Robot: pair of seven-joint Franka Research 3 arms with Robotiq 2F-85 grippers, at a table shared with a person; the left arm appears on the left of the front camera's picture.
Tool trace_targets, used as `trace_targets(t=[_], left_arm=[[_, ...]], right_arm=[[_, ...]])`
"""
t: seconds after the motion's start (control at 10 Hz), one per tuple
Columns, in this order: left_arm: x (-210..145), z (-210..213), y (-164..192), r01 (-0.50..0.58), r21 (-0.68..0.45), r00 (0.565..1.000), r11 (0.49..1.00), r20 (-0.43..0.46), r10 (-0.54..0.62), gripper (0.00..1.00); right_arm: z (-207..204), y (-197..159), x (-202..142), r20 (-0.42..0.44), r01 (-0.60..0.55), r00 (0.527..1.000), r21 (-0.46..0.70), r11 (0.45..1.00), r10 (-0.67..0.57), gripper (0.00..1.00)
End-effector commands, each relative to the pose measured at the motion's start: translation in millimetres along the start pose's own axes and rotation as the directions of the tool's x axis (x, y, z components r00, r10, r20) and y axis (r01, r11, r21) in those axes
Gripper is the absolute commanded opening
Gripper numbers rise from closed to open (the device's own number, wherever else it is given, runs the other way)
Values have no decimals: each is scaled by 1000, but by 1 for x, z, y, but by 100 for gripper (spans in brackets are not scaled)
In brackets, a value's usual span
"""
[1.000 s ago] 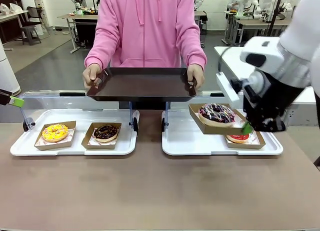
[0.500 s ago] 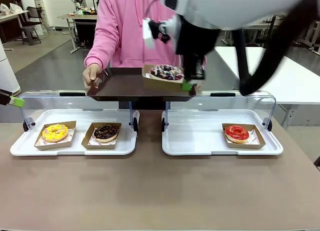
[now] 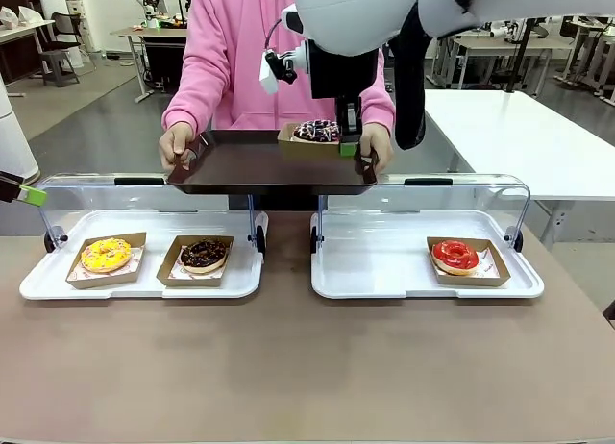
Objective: Provide the desired donut to the person.
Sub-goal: Place the picked Paper togo box onto the Handle tray extended by the person.
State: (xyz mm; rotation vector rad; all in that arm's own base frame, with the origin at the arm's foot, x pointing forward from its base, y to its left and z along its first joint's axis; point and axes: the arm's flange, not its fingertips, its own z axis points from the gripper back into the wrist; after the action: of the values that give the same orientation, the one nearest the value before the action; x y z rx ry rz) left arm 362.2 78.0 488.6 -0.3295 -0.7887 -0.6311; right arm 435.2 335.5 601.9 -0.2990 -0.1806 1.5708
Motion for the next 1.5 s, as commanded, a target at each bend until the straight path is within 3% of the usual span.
trace_targets(t=[0.0,0.4,1.0,1.1,1.2,1.3,1.4], left_arm=[[-1,-1,1,-4,-11,1000,1000,12,4,100],[-1,-1,1,-4,-11,1000,1000,12,4,100],[-1,-1,1,-4,-11,1000,1000,12,4,100],[-1,-1,1,-4,-11,1000,1000,12,4,100],[-1,-1,1,-4,-11,1000,1000,12,4,100],[-1,-1,1,-4,-11,1000,1000,12,4,100],[-1,-1,1,-4,-11,1000,1000,12,4,100]], right_arm=[[-2,-16,-7,-7,-14,1000,16,1000,14,2],[-54,-29,-18,41,-41,998,-55,998,43,2],[-81,-32,-10,33,-28,999,-69,997,30,2],[-79,-31,-10,36,-29,999,-76,997,32,62],[-72,-29,-11,43,-27,999,-79,997,31,62],[-65,-28,-13,58,-26,998,-69,997,30,100],[-61,-27,-14,60,-25,998,-60,998,29,65]])
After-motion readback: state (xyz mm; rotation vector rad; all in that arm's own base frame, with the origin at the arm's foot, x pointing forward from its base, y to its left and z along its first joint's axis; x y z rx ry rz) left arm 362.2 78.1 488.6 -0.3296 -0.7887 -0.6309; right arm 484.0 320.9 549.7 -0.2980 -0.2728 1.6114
